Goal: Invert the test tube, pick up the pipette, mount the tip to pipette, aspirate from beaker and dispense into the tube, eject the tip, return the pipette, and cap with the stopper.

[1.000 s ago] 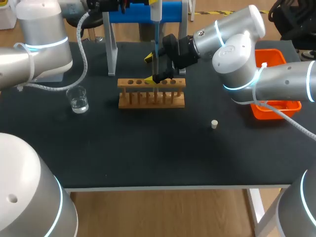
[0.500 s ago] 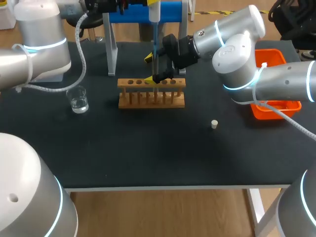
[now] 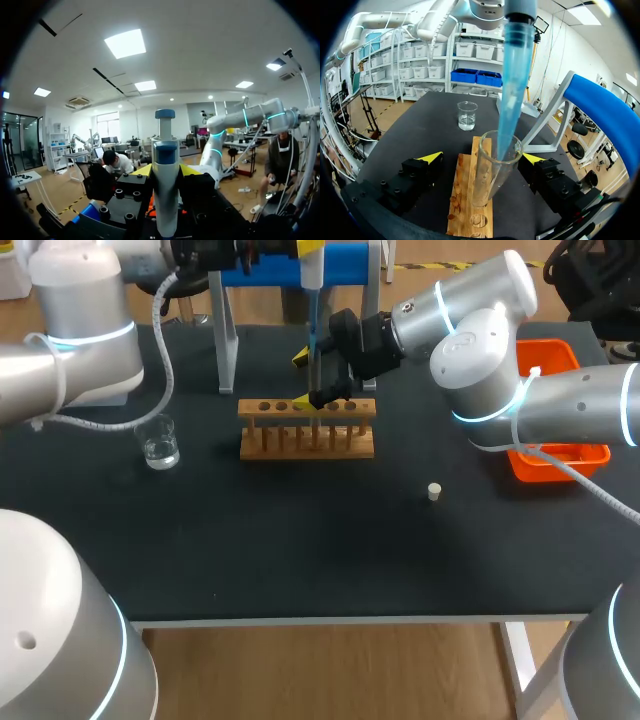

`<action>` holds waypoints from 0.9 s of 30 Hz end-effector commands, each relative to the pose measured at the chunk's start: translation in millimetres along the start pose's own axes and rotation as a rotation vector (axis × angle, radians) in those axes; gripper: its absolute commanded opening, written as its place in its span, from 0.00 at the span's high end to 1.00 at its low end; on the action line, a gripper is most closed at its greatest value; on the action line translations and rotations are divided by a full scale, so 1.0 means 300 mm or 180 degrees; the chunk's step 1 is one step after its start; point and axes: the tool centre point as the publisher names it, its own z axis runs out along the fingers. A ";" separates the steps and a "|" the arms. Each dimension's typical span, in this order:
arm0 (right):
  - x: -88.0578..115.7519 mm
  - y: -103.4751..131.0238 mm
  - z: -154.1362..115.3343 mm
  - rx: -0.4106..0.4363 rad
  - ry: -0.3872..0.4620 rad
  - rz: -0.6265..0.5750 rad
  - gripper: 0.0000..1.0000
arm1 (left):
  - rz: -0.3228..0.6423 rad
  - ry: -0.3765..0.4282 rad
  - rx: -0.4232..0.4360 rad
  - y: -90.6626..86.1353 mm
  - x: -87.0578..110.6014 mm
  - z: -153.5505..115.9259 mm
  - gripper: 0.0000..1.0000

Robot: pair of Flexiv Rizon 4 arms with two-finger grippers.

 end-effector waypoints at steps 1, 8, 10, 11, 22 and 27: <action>-0.005 0.001 -0.003 0.0007 0.0016 0.0002 0.00 | 0.0008 0.0027 0.0002 0.006 -0.001 0.006 1.00; -0.005 0.001 -0.003 0.0007 0.0016 0.0002 0.00 | 0.0028 0.0090 -0.0003 0.011 -0.001 0.013 1.00; -0.005 0.001 -0.003 0.0007 0.0016 0.0002 0.00 | 0.0026 0.0099 -0.0001 0.012 0.001 0.014 1.00; -0.005 0.001 -0.003 0.0007 0.0016 0.0002 0.00 | 0.0024 0.0105 -0.0005 0.014 0.002 0.015 1.00; -0.005 0.001 -0.003 0.0007 0.0016 0.0002 0.00 | 0.0071 0.0145 0.0002 0.018 0.011 0.016 1.00; -0.005 0.001 -0.003 0.0007 0.0016 0.0002 0.00 | 0.0067 0.0164 -0.0010 0.022 0.016 0.018 1.00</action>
